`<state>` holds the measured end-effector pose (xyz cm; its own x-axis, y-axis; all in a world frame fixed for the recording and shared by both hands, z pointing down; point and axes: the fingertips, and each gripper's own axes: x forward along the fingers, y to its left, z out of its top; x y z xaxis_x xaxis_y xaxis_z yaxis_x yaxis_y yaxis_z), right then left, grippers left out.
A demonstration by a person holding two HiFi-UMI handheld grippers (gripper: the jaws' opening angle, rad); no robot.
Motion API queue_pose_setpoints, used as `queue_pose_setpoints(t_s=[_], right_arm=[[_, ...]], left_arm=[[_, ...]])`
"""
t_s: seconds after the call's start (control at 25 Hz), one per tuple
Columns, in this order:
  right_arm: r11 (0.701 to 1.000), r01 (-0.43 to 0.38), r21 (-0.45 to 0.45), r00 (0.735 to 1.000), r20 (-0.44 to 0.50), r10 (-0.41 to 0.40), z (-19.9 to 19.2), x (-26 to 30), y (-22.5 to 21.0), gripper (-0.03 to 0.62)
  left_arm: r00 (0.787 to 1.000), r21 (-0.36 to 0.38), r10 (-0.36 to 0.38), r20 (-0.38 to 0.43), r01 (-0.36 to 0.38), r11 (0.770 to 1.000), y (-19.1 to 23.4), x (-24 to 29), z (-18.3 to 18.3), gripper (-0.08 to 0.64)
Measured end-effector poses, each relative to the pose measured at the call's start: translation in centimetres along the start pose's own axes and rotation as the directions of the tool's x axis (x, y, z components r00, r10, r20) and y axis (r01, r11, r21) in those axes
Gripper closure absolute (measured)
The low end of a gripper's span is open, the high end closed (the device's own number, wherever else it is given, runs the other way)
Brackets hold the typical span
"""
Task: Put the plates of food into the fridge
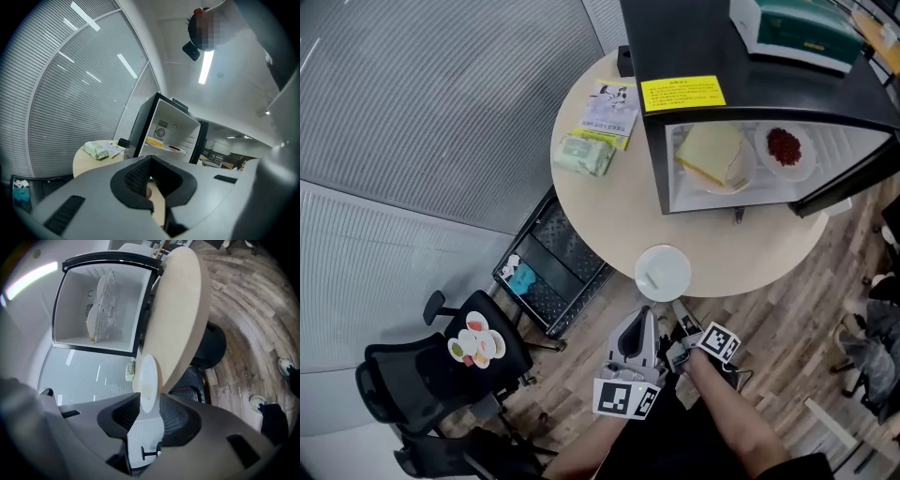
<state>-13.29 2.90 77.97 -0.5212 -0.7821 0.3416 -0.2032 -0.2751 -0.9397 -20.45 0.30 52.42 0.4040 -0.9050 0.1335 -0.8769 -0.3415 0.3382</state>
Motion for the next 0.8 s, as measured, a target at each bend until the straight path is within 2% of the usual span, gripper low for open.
queue_pose_setpoints(t_s=[0.32, 0.4, 0.52, 0.8], right_arm=[[0.997, 0.002, 0.072, 1.0, -0.009, -0.001, -0.6, 3.1, -1.3, 0.483], [0.998, 0.011, 0.065, 1.0, -0.008, -0.011, -0.5, 3.5, -1.6, 0.493], [0.998, 0.011, 0.065, 1.0, -0.009, -0.01, -0.5, 3.6, -1.2, 0.557], [0.998, -0.059, 0.036, 0.998, -0.034, 0.061, -0.4, 3.1, -0.2, 0.574]], left_arm=[[0.999, -0.046, 0.027, -0.037, -0.029, 0.999, 1.4, -0.3, -1.5, 0.555], [0.999, -0.049, 0.027, -0.04, -0.029, 0.998, 1.4, -0.4, -1.7, 0.555], [0.999, -0.046, 0.028, -0.047, -0.03, 0.999, 1.6, -0.5, -1.9, 0.555], [0.998, -0.045, 0.034, -0.052, -0.036, 0.998, 1.6, -0.6, -2.2, 0.555]])
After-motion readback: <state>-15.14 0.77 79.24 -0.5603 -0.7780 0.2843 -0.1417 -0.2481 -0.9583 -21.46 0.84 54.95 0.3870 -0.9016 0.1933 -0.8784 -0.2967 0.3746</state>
